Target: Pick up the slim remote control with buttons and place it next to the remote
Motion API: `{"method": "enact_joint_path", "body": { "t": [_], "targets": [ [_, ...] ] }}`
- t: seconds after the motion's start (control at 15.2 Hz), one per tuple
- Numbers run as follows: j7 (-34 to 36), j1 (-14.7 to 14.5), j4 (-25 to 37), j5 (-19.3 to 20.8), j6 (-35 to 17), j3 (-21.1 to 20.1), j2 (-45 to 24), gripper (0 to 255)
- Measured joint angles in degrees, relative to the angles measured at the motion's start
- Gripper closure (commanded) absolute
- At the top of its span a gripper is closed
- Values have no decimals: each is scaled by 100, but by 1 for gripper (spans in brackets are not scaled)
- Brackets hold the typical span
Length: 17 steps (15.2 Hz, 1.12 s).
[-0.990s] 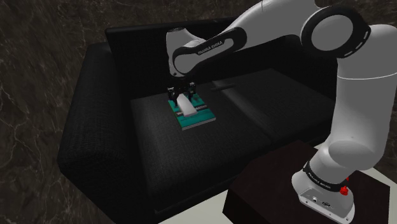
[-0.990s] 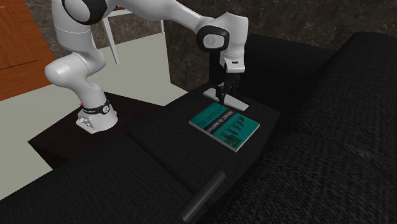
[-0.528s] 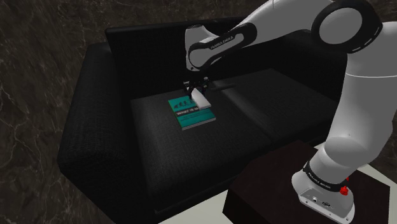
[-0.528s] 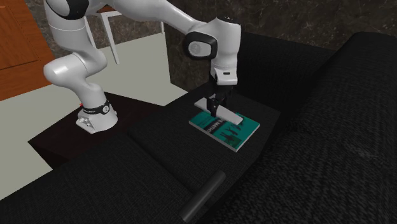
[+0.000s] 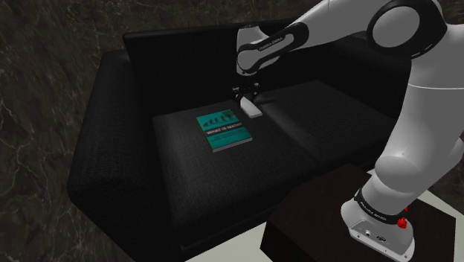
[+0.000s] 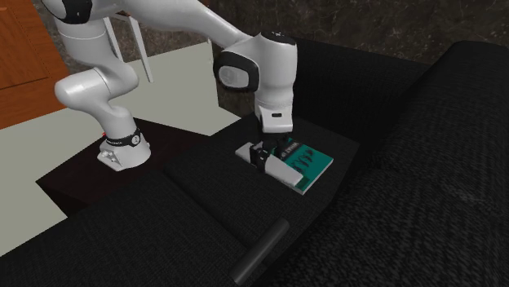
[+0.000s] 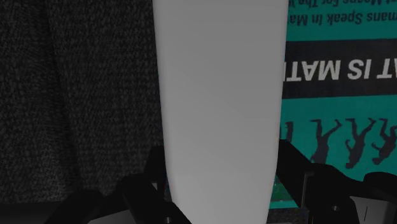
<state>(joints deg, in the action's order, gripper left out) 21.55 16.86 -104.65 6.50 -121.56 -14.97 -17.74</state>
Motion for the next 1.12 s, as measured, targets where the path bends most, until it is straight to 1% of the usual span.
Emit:
{"method": "enact_joint_path", "body": {
  "t": [0.4, 0.73, 0.92, 1.12],
  "targets": [
    [-771, 499, 29, -86, 10, 238, 15, 255],
    [-1403, 897, 299, -133, 103, 437, -140, 255],
    [-1763, 1117, 679, -144, 242, 555, -372, 255],
    [-2119, 1350, 858, -170, 276, 661, -503, 255]
  ]
}}
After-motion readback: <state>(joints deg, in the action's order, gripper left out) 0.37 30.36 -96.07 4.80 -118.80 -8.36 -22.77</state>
